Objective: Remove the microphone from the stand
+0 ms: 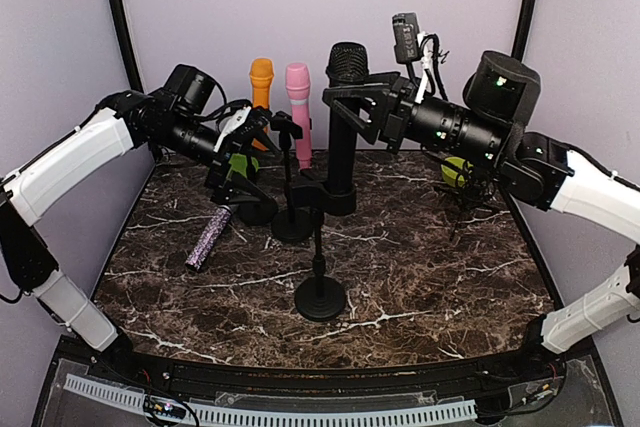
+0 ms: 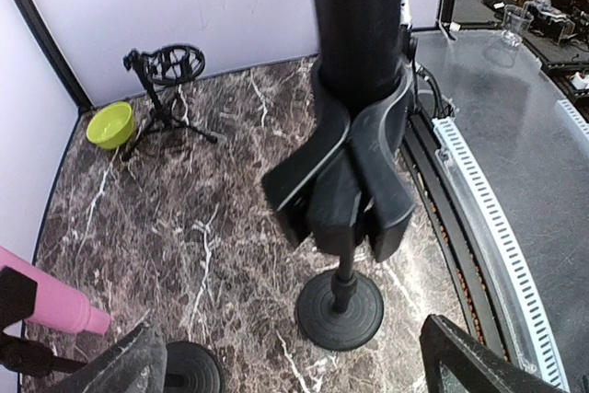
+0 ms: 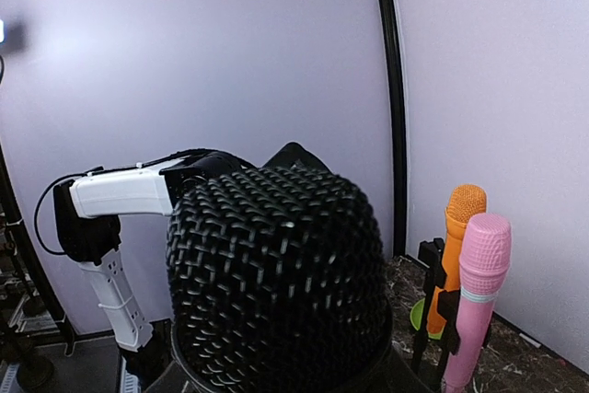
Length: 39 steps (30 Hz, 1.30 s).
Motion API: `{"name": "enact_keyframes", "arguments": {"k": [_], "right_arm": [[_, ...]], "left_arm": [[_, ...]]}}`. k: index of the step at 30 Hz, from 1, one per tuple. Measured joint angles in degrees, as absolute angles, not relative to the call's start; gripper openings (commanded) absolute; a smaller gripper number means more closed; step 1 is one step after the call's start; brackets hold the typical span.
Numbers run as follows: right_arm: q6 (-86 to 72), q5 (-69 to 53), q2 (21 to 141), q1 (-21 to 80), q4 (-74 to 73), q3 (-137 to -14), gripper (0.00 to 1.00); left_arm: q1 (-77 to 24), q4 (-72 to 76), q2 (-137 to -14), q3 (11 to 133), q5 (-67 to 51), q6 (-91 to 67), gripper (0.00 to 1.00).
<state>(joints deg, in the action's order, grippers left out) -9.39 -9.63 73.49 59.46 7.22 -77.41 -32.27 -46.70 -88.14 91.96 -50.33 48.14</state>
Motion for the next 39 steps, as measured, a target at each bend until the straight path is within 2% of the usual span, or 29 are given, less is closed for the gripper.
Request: {"name": "enact_keyframes", "arguments": {"k": [9, 14, 20, 23, 25, 32, 33, 39], "right_arm": [[-10.92, -11.49, 75.20, 59.40, 11.11, -76.93, 0.20], [-11.33, -12.25, 75.22, 59.40, 12.49, -76.23, 0.19], [-10.96, -12.40, 75.22, 59.31, 12.69, -76.14, 0.19], [-10.66, -12.43, 75.22, 59.27, 12.64, -76.14, 0.19], [-10.57, -12.47, 75.22, 59.22, 12.64, -76.14, 0.18], [-10.61, -13.39, 75.22, 59.18, 11.44, -76.14, 0.18], [-10.61, -13.56, 75.22, 58.96, 10.81, -76.14, 0.18], [-8.64, -13.45, 76.29, 58.46, 7.79, -78.39, 0.16]], "left_arm": [[-36.25, -48.16, -89.76, 96.71, -53.30, 47.16, 0.99], [-40.10, -49.84, -94.94, 103.07, -52.99, 48.21, 0.90], [-40.36, -53.17, -98.39, 104.31, -51.75, 50.81, 0.80], [-40.36, -53.98, -98.26, 103.83, -51.16, 51.70, 0.72], [-40.36, -53.80, -97.67, 102.67, -50.87, 51.77, 0.61], [-40.38, -53.17, -96.40, 101.08, -50.33, 51.27, 0.12], [-40.38, -52.29, -96.18, 100.64, -49.89, 50.43, 0.08], [-40.40, -51.88, -96.16, 100.62, -48.14, 50.30, 0.08]]}}
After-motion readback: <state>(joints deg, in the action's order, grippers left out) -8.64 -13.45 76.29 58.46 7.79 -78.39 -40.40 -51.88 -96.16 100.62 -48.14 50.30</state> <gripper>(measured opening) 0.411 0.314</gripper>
